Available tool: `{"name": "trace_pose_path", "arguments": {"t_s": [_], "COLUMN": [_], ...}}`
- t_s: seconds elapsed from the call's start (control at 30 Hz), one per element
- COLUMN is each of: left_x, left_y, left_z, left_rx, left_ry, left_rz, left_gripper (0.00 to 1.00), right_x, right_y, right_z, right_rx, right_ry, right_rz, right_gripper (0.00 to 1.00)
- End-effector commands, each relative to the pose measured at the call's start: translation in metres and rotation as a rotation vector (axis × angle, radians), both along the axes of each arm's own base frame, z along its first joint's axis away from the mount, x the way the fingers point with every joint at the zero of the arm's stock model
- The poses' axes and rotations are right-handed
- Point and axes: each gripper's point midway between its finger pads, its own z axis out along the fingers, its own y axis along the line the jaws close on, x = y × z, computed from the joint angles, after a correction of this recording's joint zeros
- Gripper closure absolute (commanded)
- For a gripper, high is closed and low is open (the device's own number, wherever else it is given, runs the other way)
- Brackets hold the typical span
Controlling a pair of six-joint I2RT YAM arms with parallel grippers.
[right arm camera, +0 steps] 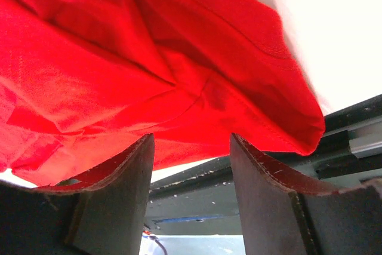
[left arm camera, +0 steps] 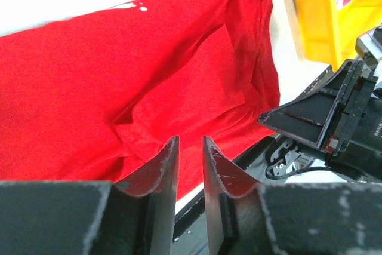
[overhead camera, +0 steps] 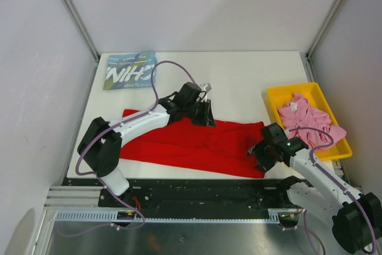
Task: Fold and stack the t-shirts
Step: Rotate the tshirt 85 degrees
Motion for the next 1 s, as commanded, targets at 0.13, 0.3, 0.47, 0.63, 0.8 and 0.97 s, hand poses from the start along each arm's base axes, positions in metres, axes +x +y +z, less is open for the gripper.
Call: {"name": "trace_pose_path", "arguments": {"t_s": [0.13, 0.3, 0.47, 0.63, 0.8, 0.97], "left_x": [0.005, 0.011, 0.015, 0.020, 0.024, 0.027], "left_y": [0.021, 0.030, 0.035, 0.044, 0.056, 0.069], "left_z": [0.018, 0.018, 0.019, 0.018, 0.015, 0.009], "left_rx": [-0.035, -0.037, -0.038, -0.037, -0.026, -0.007], "left_ry": [-0.053, -0.055, -0.059, -0.062, -0.062, -0.057], "left_rz": [-0.005, 0.006, 0.019, 0.036, 0.061, 0.082], "left_gripper": [0.73, 0.73, 0.73, 0.73, 0.73, 0.73], "right_x": [0.023, 0.026, 0.030, 0.047, 0.084, 0.142], "right_y": [-0.006, -0.008, -0.017, -0.031, -0.043, -0.038], "right_z": [-0.014, -0.025, -0.037, -0.044, -0.041, -0.046], "right_rx": [0.014, 0.010, -0.041, -0.081, -0.177, -0.226], "right_ry": [-0.035, -0.013, 0.000, -0.005, -0.031, -0.035], "right_rz": [-0.221, -0.280, -0.315, -0.313, -0.255, -0.173], "right_gripper": [0.40, 0.39, 0.45, 0.56, 0.58, 0.59]}}
